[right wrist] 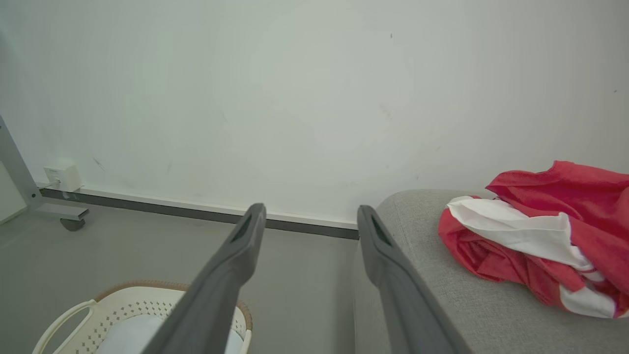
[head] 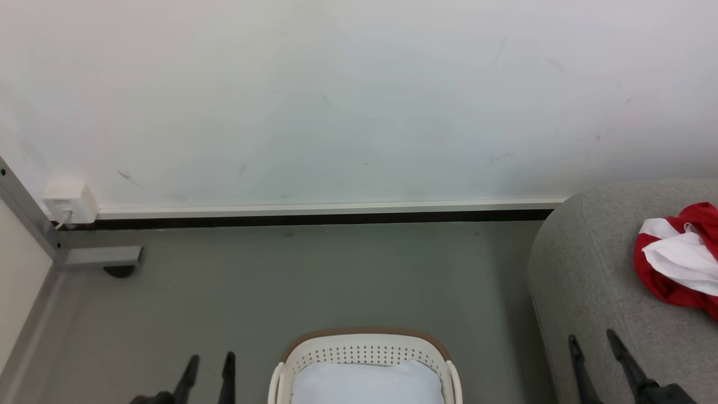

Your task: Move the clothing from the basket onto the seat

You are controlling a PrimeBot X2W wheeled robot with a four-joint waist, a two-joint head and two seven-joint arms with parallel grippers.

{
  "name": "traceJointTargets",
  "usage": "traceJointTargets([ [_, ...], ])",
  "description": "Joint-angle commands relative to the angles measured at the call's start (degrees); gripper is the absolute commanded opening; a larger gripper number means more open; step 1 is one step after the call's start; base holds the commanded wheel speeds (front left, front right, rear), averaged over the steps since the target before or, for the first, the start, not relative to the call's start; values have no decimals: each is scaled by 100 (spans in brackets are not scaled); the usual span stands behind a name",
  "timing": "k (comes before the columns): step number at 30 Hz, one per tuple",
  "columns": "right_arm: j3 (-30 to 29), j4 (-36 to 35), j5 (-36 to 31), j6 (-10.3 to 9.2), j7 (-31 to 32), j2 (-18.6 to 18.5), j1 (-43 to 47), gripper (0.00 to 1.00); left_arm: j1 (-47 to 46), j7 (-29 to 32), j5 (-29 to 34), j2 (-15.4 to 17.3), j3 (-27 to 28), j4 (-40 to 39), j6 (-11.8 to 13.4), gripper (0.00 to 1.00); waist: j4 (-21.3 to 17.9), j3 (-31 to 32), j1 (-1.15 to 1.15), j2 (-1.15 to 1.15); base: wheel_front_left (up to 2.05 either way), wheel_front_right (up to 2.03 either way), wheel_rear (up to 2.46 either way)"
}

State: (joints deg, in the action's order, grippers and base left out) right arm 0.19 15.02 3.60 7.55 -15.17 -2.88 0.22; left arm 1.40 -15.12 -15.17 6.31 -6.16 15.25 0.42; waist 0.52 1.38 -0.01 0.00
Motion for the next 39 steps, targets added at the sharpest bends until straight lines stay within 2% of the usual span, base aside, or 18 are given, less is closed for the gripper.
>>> traceJointTargets([
  [1, 0, 33, -2, 0, 0, 3, 3, 0, 8, 1, -7, -11, -6, 40, 6, 0, 1, 1, 1, 0, 0, 0, 0],
  [6, -15, 245, 95, 0, 35, 38, 55, 0, 61, 40, -98, -68, -14, 262, -3, 0, 2, 1, 1, 0, 0, 0, 0],
  [26, -194, 135, 2462, -2, 608, 23, -145, 0, -174, 611, -2153, -139, 336, 149, -216, 0, -7, -25, 1, 0, 0, 0, 0],
  [39, -285, 85, 3657, -3, 900, 14, -247, 0, -293, 902, -3200, -177, 513, 92, -327, 0, -13, -42, 1, 0, 0, 0, 0],
])
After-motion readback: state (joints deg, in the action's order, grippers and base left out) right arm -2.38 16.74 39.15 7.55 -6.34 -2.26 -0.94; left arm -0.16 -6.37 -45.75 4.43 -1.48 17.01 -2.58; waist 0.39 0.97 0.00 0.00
